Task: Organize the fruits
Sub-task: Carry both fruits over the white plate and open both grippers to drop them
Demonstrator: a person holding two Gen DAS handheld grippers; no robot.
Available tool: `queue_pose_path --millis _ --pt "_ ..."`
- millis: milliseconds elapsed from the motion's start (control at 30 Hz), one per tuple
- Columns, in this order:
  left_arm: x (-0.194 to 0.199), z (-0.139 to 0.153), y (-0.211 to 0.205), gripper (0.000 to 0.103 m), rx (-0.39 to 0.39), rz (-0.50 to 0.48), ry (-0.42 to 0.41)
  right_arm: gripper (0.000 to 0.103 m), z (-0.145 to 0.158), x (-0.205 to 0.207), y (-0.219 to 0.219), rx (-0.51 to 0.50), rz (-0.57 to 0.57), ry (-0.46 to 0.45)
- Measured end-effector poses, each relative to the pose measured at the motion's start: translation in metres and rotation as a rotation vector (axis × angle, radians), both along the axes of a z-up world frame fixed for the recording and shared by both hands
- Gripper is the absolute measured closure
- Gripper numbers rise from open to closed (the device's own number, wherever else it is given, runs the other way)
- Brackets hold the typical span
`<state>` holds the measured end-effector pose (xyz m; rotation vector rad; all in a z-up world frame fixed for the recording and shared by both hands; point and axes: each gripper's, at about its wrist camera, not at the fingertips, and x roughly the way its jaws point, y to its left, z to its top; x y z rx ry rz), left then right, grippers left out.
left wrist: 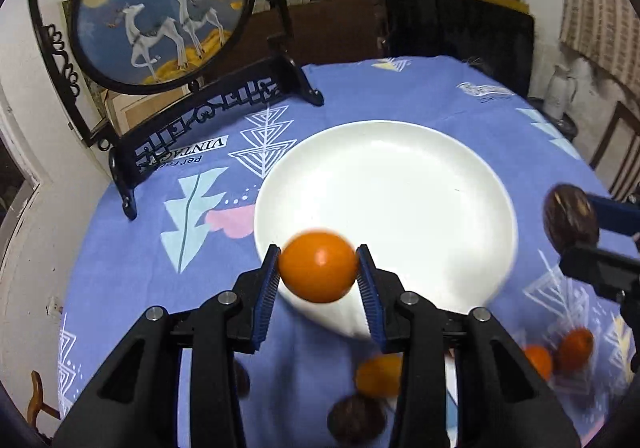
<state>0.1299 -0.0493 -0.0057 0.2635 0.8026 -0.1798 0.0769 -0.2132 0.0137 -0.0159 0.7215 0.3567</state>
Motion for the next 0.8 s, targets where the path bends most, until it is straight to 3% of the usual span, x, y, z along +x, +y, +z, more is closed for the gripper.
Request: queue_pose_path --millis 333,367,400,433,667,800 --pt "0.048 -0.032 -0.009 0.065 0.047 0.019 0.073 0.061 -0.040 0.081 0.006 -0.049 -0.018 0.114" --pt "0.052 -0.036 -0.009 0.058 0.053 0.017 0.086 0.061 -0.044 0.083 0.007 -0.058 -0.019 0.124" --pt "0.053 -0.038 -0.010 0.047 0.060 0.019 0.090 0.054 -0.047 0.086 0.007 -0.070 -0.036 0.124" --pt "0.053 -0.041 -0.009 0.042 0.071 0.025 0.082 0.046 -0.048 0.088 0.006 -0.069 -0.051 0.117" --pt "0.039 -0.035 0.018 0.029 0.047 0.051 0.077 0.039 -0.035 0.063 -0.009 -0.018 -0.052 0.094" --pt "0.007 -0.023 0.042 0.020 0.026 0.053 0.041 0.032 -0.025 0.013 -0.018 -0.018 -0.023 0.070"
